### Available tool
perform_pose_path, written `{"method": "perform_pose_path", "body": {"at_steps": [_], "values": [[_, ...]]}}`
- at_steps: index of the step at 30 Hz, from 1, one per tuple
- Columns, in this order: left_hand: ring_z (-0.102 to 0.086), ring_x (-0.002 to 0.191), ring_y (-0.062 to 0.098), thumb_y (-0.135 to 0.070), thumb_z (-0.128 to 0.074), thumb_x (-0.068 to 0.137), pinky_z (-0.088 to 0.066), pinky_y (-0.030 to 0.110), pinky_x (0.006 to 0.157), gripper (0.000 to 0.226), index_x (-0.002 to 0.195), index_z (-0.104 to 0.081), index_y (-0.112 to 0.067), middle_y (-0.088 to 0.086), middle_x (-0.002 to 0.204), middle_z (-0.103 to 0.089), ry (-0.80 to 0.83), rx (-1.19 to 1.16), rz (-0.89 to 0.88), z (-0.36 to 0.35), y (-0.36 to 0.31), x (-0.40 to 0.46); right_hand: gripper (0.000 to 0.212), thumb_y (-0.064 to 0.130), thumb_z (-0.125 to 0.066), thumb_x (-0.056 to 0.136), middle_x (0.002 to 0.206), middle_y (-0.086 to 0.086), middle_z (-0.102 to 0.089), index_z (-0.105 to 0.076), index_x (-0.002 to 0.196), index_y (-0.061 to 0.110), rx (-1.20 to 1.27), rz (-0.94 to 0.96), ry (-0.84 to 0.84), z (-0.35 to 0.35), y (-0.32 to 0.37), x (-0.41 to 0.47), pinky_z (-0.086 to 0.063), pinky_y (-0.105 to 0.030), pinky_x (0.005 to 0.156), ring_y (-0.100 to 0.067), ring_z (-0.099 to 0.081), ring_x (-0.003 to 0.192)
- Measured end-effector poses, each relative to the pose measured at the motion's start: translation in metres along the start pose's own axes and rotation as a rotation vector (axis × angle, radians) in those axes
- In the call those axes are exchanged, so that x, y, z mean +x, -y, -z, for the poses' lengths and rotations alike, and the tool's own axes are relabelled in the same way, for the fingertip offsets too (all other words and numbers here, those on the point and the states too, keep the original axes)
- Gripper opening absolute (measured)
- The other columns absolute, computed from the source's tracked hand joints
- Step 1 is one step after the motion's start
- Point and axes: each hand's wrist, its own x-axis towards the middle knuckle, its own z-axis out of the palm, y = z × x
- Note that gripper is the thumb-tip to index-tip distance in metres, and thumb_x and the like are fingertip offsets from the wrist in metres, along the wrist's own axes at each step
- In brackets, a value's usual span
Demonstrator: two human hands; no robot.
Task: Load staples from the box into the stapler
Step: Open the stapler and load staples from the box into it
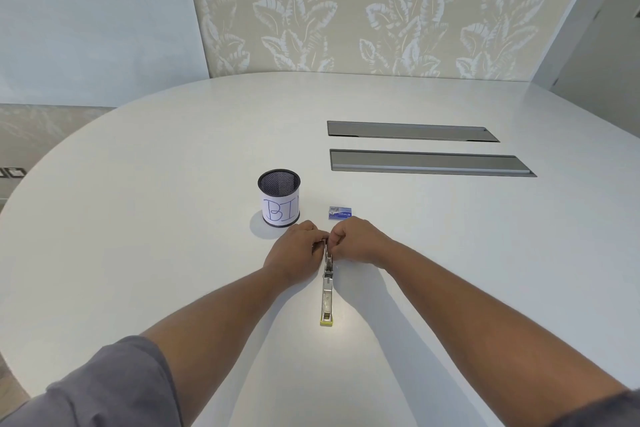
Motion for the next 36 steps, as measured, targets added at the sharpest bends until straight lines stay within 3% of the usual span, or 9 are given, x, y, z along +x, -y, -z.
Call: {"method": "perform_pose_path", "body": {"at_steps": [4, 9, 15, 19, 24, 28, 31, 36], "values": [[-0.056, 0.095, 0.017, -0.021, -0.05, 0.091, -0.049, 0.033, 0.075, 0.033, 0.112, -0.073, -0.033, -0.009, 0.092, -0.058, -0.004, 0.005, 0.001, 0.001, -0.001, 0.0, 0.02, -0.002, -0.062, 0.075, 0.065, -0.006, -0.059, -0.063, 0.065, 0.016, 0.071, -0.066, 0.006, -0.001, 0.005, 0.002, -0.042, -0.03, 0.058, -0.023, -0.049, 0.06], [-0.057, 0.096, 0.017, -0.02, -0.051, 0.091, -0.05, 0.033, 0.075, 0.034, 0.112, -0.073, -0.032, -0.008, 0.093, -0.06, -0.001, 0.006, 0.006, 0.002, -0.002, 0.0, 0.02, -0.003, -0.061, 0.075, 0.069, -0.014, -0.057, -0.059, 0.066, 0.014, 0.124, -0.081, 0.021, -0.001, 0.002, 0.005, -0.04, -0.028, 0.055, -0.024, -0.047, 0.061], [-0.057, 0.097, 0.016, -0.02, -0.05, 0.091, -0.051, 0.034, 0.076, 0.034, 0.113, -0.073, -0.033, -0.008, 0.094, -0.06, 0.005, 0.012, 0.002, 0.003, -0.003, 0.0, 0.021, -0.002, -0.062, 0.076, 0.067, -0.011, -0.057, -0.058, 0.064, 0.015, 0.151, -0.069, 0.036, -0.003, -0.004, 0.008, -0.038, -0.025, 0.05, -0.022, -0.044, 0.057], [-0.056, 0.096, 0.015, -0.019, -0.05, 0.091, -0.05, 0.033, 0.076, 0.034, 0.113, -0.073, -0.034, -0.009, 0.094, -0.06, 0.004, 0.004, 0.005, 0.003, -0.003, 0.0, 0.012, 0.006, -0.063, 0.079, 0.066, -0.008, -0.048, -0.06, 0.068, 0.011, 0.17, -0.009, 0.04, -0.005, -0.01, 0.007, -0.033, -0.025, 0.054, -0.02, -0.039, 0.062], [-0.057, 0.096, 0.013, -0.021, -0.05, 0.09, -0.048, 0.03, 0.074, 0.034, 0.113, -0.072, -0.034, -0.01, 0.094, -0.059, -0.006, 0.006, 0.011, 0.001, -0.002, 0.0, 0.011, 0.01, -0.068, 0.079, 0.06, 0.003, -0.056, -0.065, 0.071, 0.003, 0.343, 0.038, -0.001, -0.005, -0.021, 0.003, -0.034, -0.016, 0.047, -0.009, -0.044, 0.052], [-0.057, 0.1, 0.014, -0.022, -0.051, 0.092, -0.05, 0.032, 0.077, 0.033, 0.116, -0.071, -0.032, -0.011, 0.097, -0.06, -0.002, 0.006, 0.02, 0.0, -0.001, 0.001, 0.01, 0.012, -0.073, 0.082, 0.056, 0.009, -0.054, -0.069, 0.073, 0.015, 0.524, 0.007, -0.08, -0.008, -0.03, 0.004, -0.034, -0.015, 0.042, -0.006, -0.041, 0.044], [-0.055, 0.102, 0.013, -0.026, -0.05, 0.094, -0.05, 0.033, 0.083, 0.038, 0.13, -0.062, -0.033, -0.016, 0.092, -0.054, -0.001, -0.012, 0.038, 0.0, -0.001, 0.0, 0.014, 0.014, -0.073, 0.081, 0.053, 0.01, -0.056, -0.07, 0.068, 0.02, 0.594, -0.01, -0.125, -0.011, -0.032, 0.005, -0.034, -0.015, 0.041, -0.005, -0.042, 0.041], [-0.051, 0.088, 0.006, -0.03, -0.056, 0.094, -0.048, 0.028, 0.079, 0.035, 0.129, -0.057, -0.034, -0.019, 0.087, -0.052, -0.013, -0.036, 0.008, 0.0, 0.0, -0.003, 0.012, 0.017, -0.072, 0.081, 0.058, 0.006, -0.063, -0.072, 0.069, 0.016, 0.589, -0.009, -0.173, -0.018, -0.034, 0.007, -0.04, -0.018, 0.044, -0.008, -0.049, 0.046]]}}
